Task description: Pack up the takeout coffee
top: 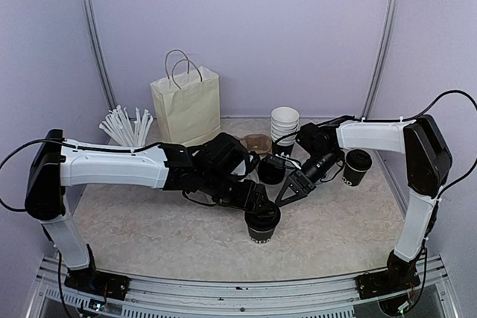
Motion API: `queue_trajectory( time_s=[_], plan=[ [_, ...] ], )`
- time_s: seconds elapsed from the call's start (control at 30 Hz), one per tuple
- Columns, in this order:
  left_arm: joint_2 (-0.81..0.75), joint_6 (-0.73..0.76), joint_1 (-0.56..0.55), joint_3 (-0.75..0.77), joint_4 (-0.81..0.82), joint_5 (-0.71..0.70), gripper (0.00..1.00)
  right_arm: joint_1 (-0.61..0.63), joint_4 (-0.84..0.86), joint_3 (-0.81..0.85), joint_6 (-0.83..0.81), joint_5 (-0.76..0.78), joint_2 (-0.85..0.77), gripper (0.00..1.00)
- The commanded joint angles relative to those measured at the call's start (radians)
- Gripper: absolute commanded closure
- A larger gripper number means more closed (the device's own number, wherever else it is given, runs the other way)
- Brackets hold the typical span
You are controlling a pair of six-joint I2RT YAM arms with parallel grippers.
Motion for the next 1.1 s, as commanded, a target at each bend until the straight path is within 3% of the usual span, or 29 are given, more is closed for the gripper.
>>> queue_trajectory(
  time_s=[0.0,0.2,0.47,0.9,1.07],
  plan=[
    [-0.056,-0.077,0.003,-0.065,0.012,0.055,0.27,-0.007,0.006,0.003,0.003,-0.016,0.031,0.61],
    [-0.076,-0.147,0.005,-0.136,0.064,0.129,0.35,-0.007,0.0,-0.011,0.0,-0.04,0.036,0.63],
    [-0.028,-0.118,0.025,-0.162,0.065,0.158,0.43,-0.006,-0.01,-0.02,-0.007,-0.076,0.072,0.68],
    [0.024,-0.065,0.047,-0.18,0.08,0.164,0.46,0.014,-0.059,0.004,-0.039,-0.167,0.125,0.59],
    [0.035,-0.056,0.047,-0.192,0.087,0.167,0.46,0.02,-0.097,0.017,-0.076,-0.218,0.151,0.61]
  ],
)
